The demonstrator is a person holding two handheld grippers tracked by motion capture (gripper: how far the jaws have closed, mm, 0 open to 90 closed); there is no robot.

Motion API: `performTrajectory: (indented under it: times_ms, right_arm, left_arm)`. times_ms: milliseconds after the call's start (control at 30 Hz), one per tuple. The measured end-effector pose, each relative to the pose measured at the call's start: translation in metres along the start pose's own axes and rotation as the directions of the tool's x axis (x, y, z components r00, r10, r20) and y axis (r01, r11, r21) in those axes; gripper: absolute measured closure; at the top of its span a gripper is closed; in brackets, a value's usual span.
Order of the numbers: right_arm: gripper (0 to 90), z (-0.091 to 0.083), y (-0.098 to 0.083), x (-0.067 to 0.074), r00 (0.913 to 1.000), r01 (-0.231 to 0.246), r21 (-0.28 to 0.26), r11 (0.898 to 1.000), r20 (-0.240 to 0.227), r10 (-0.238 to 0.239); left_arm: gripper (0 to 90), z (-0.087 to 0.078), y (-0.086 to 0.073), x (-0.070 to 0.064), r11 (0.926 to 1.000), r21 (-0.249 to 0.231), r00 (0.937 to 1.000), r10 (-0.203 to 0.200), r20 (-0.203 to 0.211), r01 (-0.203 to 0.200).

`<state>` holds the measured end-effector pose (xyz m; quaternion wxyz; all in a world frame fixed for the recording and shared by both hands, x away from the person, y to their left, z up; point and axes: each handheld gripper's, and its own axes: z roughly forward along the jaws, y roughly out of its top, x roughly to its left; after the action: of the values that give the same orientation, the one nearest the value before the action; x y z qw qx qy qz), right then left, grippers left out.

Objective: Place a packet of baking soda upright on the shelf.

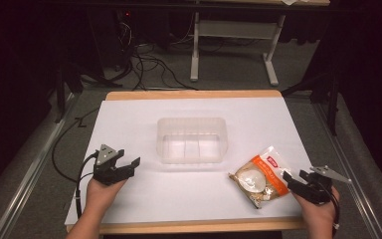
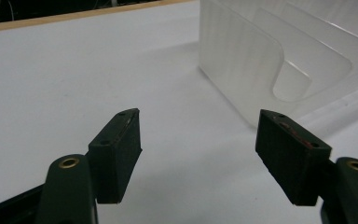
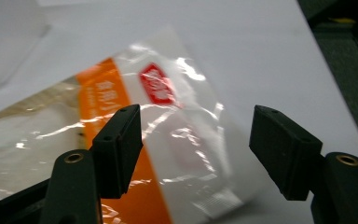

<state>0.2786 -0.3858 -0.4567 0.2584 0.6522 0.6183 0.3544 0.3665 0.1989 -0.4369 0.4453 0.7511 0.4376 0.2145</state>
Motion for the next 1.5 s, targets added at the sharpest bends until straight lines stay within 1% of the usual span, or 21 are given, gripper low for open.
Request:
performTrajectory:
  times_ms: [100,200,300,433,533,667,733,800,833,867,900,933,967,1167,1200,1267,1333,1367,1433,1467,1500]
  right_arm:
    - [34.5,0.001,-0.007,-0.016,0.9975,-0.070,0.032,0.997,0.004,0.070]
    - [35.2,0.006,-0.011,-0.023,0.9932,-0.114,0.069,0.991,-0.016,0.115]
    - [38.7,0.007,-0.011,-0.022,0.9925,-0.119,0.065,0.991,-0.020,0.120]
    - [57.8,0.008,-0.013,-0.022,0.9808,-0.141,0.081,0.987,-0.125,0.150]
    - [64.4,0.006,-0.013,-0.021,0.9794,-0.136,0.071,0.988,-0.141,0.145]
    - [69.9,0.006,-0.014,-0.024,0.9755,-0.160,0.073,0.984,-0.141,0.169]
    - [72.0,0.007,-0.015,-0.026,0.9708,-0.171,0.084,0.982,-0.156,0.183]
    - [75.0,0.008,-0.015,-0.027,0.9596,-0.192,0.098,0.977,-0.190,0.208]
    - [73.6,0.010,-0.015,-0.028,0.9415,-0.205,0.108,0.973,-0.250,0.227]
    - [69.0,0.012,-0.015,-0.023,0.9521,-0.160,0.126,0.979,-0.242,0.187]
    - [69.0,0.012,-0.015,-0.023,0.9521,-0.160,0.126,0.979,-0.242,0.187]
    - [67.9,0.012,-0.014,-0.020,0.9596,-0.140,0.128,0.982,-0.227,0.167]
    - [67.2,0.013,-0.014,-0.019,0.9615,-0.134,0.124,0.983,-0.224,0.159]
    - [67.1,0.015,-0.012,-0.014,0.9593,-0.123,0.120,0.985,-0.240,0.149]
    - [67.6,0.016,-0.012,-0.013,0.9624,-0.107,0.119,0.987,-0.237,0.133]
    - [74.4,0.018,-0.011,-0.009,0.9700,-0.091,0.128,0.988,-0.213,0.117]
    - [86.3,0.018,-0.009,-0.006,0.9736,-0.076,0.117,0.990,-0.205,0.099]
    - [89.9,0.017,-0.007,-0.003,0.9744,-0.068,0.109,0.992,-0.206,0.089]
    - [90.0,0.015,-0.004,0.004,0.9771,-0.043,0.086,0.995,-0.204,0.060]
    - [90.0,0.012,-0.002,0.011,0.9792,-0.021,0.060,0.998,-0.200,0.032]
    - [90.0,0.006,0.002,0.024,0.9803,0.010,0.012,1.000,-0.197,-0.007]
  left_arm:
    - [31.6,0.004,0.002,-0.005,0.9999,0.002,0.9998,0.015,0.014,-0.015]
    - [31.5,0.007,0.003,-0.009,0.9989,0.009,0.9988,0.045,0.018,-0.045]
    - [31.4,0.006,0.003,-0.011,0.9982,0.014,0.9980,0.059,0.023,-0.059]
    - [31.4,0.006,0.003,-0.011,0.9984,0.010,0.9982,0.055,0.023,-0.056]
    - [31.4,0.007,0.003,-0.012,0.9981,0.014,0.9979,0.060,0.024,-0.060]
    - [31.4,0.008,0.002,-0.013,0.9976,0.017,0.9974,0.066,0.028,-0.067]
    - [31.4,0.008,0.002,-0.014,0.9973,0.020,0.9971,0.070,0.030,-0.071]
    - [31.5,0.009,0.002,-0.014,0.9971,0.024,0.9970,0.071,0.033,-0.072]
    - [31.5,0.009,0.002,-0.014,0.9969,0.025,0.9967,0.074,0.034,-0.075]
    - [31.4,0.009,0.002,-0.014,0.9969,0.026,0.9967,0.074,0.034,-0.075]
    - [31.4,0.010,0.002,-0.015,0.9968,0.026,0.9966,0.075,0.035,-0.076]
    - [31.4,0.010,0.001,-0.015,0.9967,0.026,0.9964,0.076,0.036,-0.077]
    - [31.4,0.010,0.001,-0.015,0.9964,0.029,0.9962,0.078,0.040,-0.079]
    - [31.4,0.012,0.001,-0.017,0.9950,0.037,0.9949,0.091,0.042,-0.093]
    - [31.4,0.012,0.001,-0.017,0.9948,0.038,0.9948,0.092,0.042,-0.094]
    - [31.4,0.012,0.001,-0.018,0.9943,0.041,0.9945,0.096,0.043,-0.098]
    - [31.4,0.013,0.001,-0.018,0.9936,0.045,0.9939,0.102,0.043,-0.104]
    - [31.4,0.013,0.000,-0.019,0.9935,0.045,0.9938,0.103,0.043,-0.105]
    - [31.4,0.013,0.000,-0.020,0.9930,0.045,0.9934,0.107,0.041,-0.109]
    - [31.4,0.013,0.000,-0.020,0.9928,0.046,0.9932,0.108,0.041,-0.110]
    - [31.4,0.014,0.000,-0.020,0.9928,0.046,0.9932,0.109,0.041,-0.111]
